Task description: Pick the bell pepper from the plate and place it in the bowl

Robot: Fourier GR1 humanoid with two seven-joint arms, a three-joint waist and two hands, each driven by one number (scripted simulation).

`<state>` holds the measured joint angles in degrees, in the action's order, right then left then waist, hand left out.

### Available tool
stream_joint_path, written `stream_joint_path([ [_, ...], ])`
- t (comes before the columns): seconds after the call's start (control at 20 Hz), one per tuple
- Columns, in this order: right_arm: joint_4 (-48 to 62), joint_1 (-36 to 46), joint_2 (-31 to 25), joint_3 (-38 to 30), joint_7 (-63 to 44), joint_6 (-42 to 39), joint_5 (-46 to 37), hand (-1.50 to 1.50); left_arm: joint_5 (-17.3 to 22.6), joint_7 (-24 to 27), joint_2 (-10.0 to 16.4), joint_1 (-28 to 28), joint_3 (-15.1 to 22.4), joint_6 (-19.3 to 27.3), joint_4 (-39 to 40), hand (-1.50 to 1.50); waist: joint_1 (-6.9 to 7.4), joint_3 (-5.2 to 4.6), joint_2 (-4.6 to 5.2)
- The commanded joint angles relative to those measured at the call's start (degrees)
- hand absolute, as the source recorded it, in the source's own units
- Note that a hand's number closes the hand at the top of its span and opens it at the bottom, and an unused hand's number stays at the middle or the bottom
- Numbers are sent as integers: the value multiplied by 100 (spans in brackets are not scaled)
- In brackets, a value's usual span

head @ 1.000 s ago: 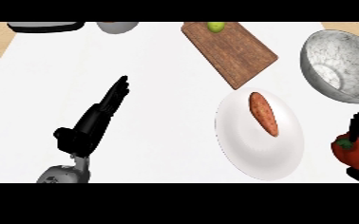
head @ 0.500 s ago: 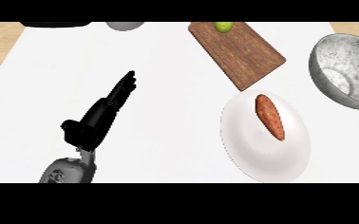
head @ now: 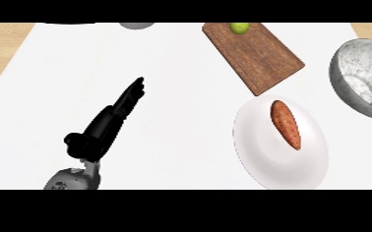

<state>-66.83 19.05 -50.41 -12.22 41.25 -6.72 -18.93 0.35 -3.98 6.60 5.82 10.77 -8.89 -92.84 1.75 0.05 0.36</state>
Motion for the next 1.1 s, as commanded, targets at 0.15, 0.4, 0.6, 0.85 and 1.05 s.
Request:
stream_joint_path([
  [0.15,1903,973,-116,712,411,202,-1214,150,55,-272,-98,104,45,-26,-196,0,165,7,50],
  [0.4,2918,1508,26,1146,186,-902,-1382,-150,-15,-100,-143,311,-35,4,201,0,174,6,71],
  [0.6,3782,2175,280,1172,1153,-873,-1527,-150,-256,90,-257,253,170,66,325,0,128,13,64],
  [0.85,4593,2640,178,716,1601,-965,-1244,-150,-218,-11,-182,237,66,40,176,0,96,15,55],
  [1.05,5005,3029,97,148,1130,-1362,-659,-150,-121,-385,-269,389,89,62,-60,0,100,20,52],
])
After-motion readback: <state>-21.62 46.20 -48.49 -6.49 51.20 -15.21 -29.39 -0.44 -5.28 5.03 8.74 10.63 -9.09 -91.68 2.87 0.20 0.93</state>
